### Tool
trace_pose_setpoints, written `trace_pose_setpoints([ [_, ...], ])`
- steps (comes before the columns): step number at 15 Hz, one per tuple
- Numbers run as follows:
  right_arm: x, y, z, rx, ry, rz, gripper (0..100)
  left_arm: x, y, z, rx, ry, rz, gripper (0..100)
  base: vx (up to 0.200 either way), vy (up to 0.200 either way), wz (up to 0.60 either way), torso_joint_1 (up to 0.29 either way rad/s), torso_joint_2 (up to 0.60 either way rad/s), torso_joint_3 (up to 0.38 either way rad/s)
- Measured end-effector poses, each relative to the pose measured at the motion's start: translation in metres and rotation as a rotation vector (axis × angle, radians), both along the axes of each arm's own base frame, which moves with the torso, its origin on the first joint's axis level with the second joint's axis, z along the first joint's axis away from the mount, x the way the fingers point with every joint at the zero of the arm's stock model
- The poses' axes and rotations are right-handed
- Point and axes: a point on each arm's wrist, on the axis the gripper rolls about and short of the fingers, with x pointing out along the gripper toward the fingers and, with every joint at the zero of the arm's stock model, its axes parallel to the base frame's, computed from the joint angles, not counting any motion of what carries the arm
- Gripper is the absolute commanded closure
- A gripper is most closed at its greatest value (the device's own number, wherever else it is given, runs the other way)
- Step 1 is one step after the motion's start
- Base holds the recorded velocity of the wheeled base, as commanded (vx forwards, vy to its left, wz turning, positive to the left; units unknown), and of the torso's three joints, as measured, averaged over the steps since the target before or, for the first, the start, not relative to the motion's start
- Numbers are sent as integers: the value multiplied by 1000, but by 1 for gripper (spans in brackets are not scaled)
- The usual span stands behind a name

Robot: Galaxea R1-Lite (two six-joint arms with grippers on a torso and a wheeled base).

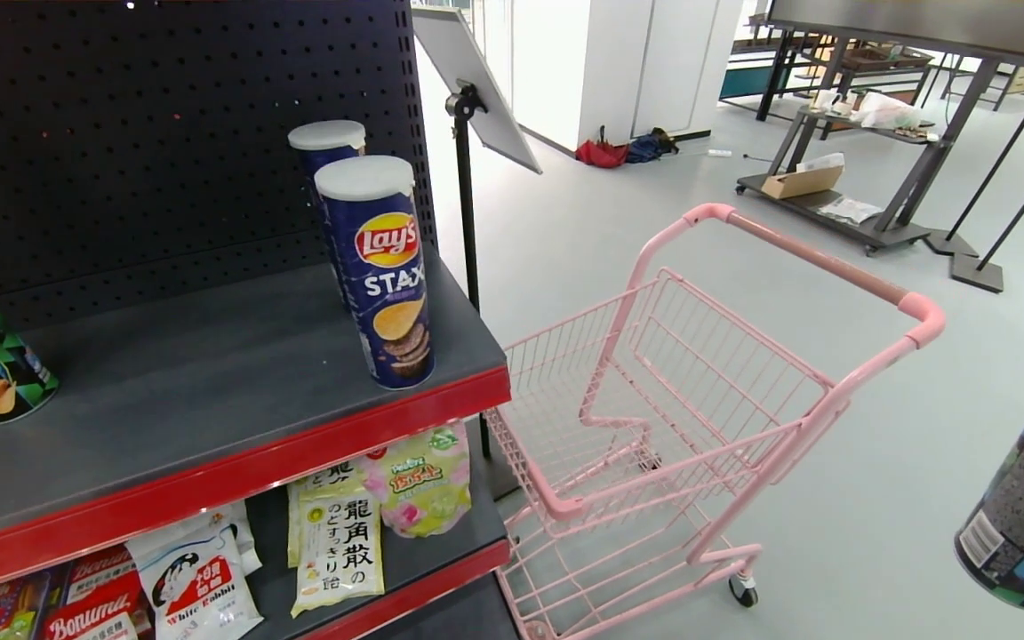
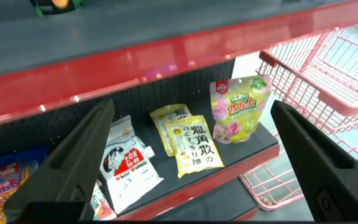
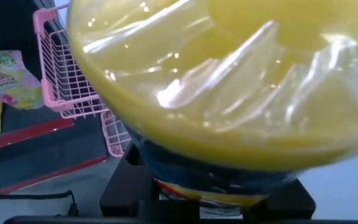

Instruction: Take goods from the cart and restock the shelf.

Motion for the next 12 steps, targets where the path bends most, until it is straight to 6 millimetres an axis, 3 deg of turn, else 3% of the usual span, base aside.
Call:
trace_pose_setpoints([
  [7,-5,-1,-4,-4,-2,-1,100,0,0,0,-2,0,0,0,0,0,0,164,-390,-233],
  [12,-5,-1,-10,-34,17,1,100,0,0,0,-1,0,0,0,0,0,600,13,-17,-11],
])
